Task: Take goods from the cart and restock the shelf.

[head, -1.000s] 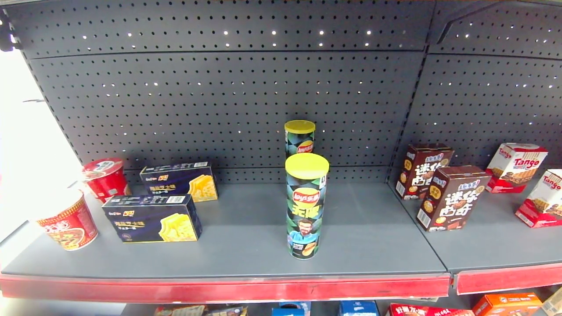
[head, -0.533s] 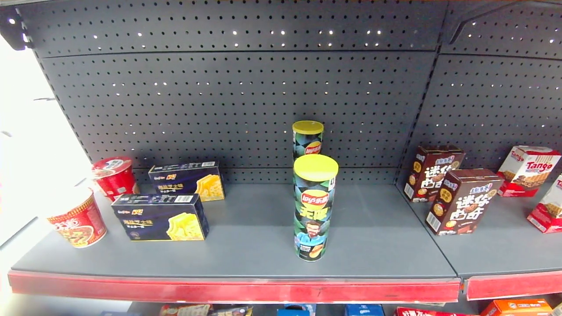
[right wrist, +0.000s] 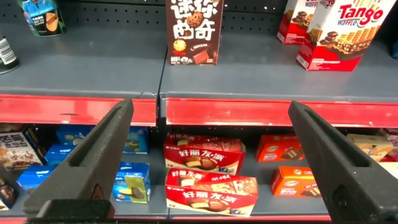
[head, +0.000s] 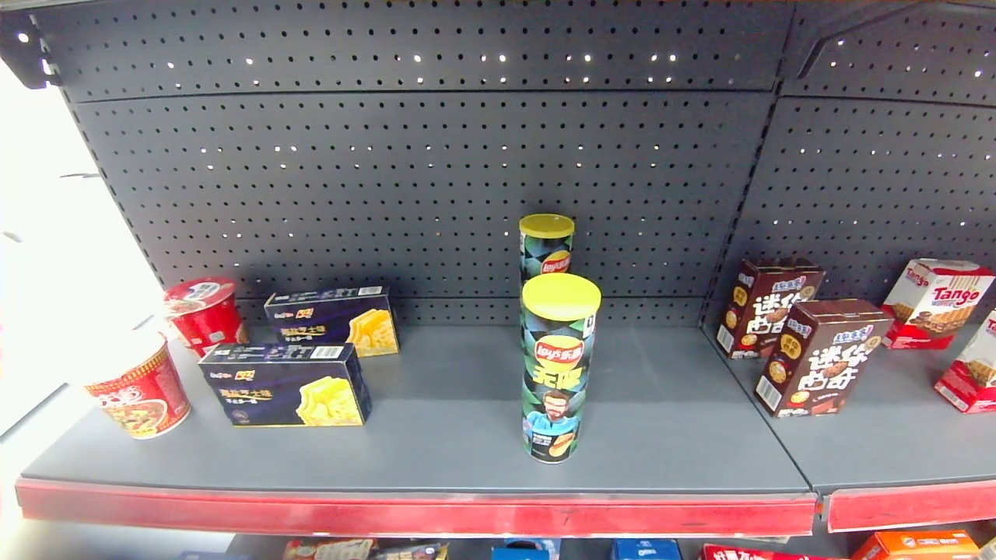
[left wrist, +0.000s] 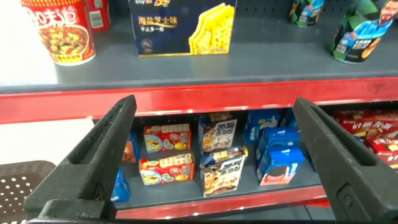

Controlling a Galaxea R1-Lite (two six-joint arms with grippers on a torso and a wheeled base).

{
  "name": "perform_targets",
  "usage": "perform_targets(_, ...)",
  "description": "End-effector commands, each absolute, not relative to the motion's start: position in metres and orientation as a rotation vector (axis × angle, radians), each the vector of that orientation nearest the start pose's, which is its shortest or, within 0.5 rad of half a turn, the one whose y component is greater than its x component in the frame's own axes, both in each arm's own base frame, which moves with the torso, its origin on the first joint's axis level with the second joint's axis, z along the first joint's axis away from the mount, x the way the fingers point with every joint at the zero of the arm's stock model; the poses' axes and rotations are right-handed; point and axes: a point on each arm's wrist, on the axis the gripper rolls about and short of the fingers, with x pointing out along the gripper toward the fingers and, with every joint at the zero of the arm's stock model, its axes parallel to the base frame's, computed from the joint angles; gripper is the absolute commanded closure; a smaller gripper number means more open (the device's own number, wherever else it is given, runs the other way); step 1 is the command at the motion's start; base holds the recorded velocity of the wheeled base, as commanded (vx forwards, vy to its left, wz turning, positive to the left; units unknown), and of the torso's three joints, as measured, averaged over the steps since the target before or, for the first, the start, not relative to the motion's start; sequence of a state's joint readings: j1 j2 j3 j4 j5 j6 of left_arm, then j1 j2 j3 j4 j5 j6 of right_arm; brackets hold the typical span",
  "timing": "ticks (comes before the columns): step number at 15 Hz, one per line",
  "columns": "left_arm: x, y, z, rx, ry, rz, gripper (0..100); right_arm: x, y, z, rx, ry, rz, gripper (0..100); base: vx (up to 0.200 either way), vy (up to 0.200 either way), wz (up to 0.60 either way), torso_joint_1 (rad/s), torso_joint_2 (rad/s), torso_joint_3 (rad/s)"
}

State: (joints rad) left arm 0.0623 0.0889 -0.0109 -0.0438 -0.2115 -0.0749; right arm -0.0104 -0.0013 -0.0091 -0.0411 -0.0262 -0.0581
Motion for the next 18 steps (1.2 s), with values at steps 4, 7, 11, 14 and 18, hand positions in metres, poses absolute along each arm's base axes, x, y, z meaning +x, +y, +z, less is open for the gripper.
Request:
perform_targets(4,-0.0162,-0.0058,0.0844,-0.083,0.039,-0.147,0,-0.0236,-0.0003,0.0821,-0.059,-0.048,-0.037,0,0.0,0.0,0.0,0.0,0.0,0.0)
perform_targets(7,-0.0162,-0.0058,0.0844,-0.084,0.039,-0.147,0,-0.0236,-0.0003,0.0823,-0.059,-0.05,-0.037,0,0.0,0.0,0.0,0.0,0.0,0.0)
perform_targets(11,-0.0162,-0.0058,0.0844,-0.084,0.039,-0.147,0,-0.0236,-0.0003,0.0821,-0.06,-0.048,-0.035,0,0.0,0.0,0.0,0.0,0.0,0.0)
perform_targets(14,-0.0162,-0.0058,0.0844,-0.127,0.043,-0.147,0,-0.0236,-0.0003,0.0821,-0.063,-0.048,-0.035,0,0.0,0.0,0.0,0.0,0.0,0.0)
perform_targets(18,-0.0162,-0.0057,0.0844,-0.126,0.042,-0.145,0,-0.0236,-0.0003,0.0821,-0.067,-0.048,-0.035,0,0.0,0.0,0.0,0.0,0.0,0.0)
